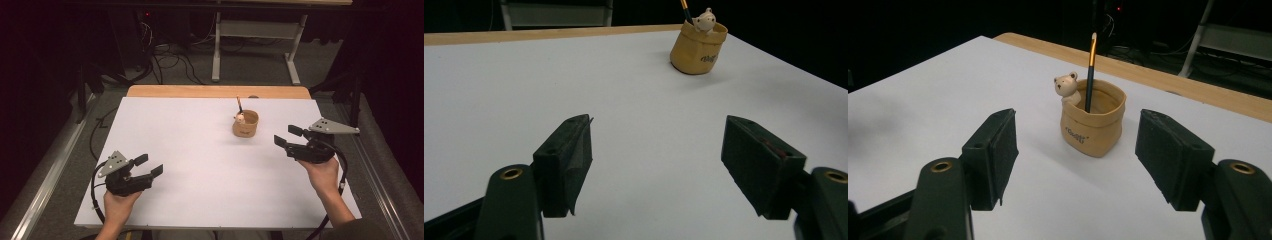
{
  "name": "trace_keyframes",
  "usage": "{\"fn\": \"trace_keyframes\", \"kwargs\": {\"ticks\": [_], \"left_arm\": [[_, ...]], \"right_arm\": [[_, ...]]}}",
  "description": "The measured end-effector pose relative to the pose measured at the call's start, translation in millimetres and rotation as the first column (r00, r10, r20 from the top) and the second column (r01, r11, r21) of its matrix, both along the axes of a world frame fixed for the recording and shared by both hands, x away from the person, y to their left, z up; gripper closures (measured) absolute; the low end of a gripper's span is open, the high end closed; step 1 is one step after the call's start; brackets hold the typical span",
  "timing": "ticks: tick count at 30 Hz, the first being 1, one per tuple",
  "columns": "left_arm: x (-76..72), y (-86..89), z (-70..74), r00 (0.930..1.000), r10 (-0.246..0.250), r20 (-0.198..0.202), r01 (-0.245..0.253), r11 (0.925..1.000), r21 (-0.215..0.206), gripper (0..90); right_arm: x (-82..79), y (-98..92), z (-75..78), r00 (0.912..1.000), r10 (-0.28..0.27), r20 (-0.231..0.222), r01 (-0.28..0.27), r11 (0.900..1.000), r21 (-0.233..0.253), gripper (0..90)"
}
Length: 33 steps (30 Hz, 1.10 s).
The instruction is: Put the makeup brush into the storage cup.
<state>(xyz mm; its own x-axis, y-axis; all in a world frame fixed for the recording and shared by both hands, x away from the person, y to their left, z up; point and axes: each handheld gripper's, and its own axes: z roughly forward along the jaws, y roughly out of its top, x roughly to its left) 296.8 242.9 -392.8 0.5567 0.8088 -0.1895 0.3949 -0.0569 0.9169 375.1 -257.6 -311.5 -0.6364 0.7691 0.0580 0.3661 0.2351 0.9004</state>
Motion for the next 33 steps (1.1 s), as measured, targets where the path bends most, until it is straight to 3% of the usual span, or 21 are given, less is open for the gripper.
{"fn": "trace_keyframes", "kwargs": {"ticks": [33], "left_arm": [[0.1, 0.7, -0.3, 1.0000, 0.002, -0.003, -0.002, 1.0000, -0.002, 28.8]], "right_arm": [[-25.6, 0.7, -11.1, 0.9993, 0.038, 0.005, -0.038, 0.999, 0.021, 34.7]]}}
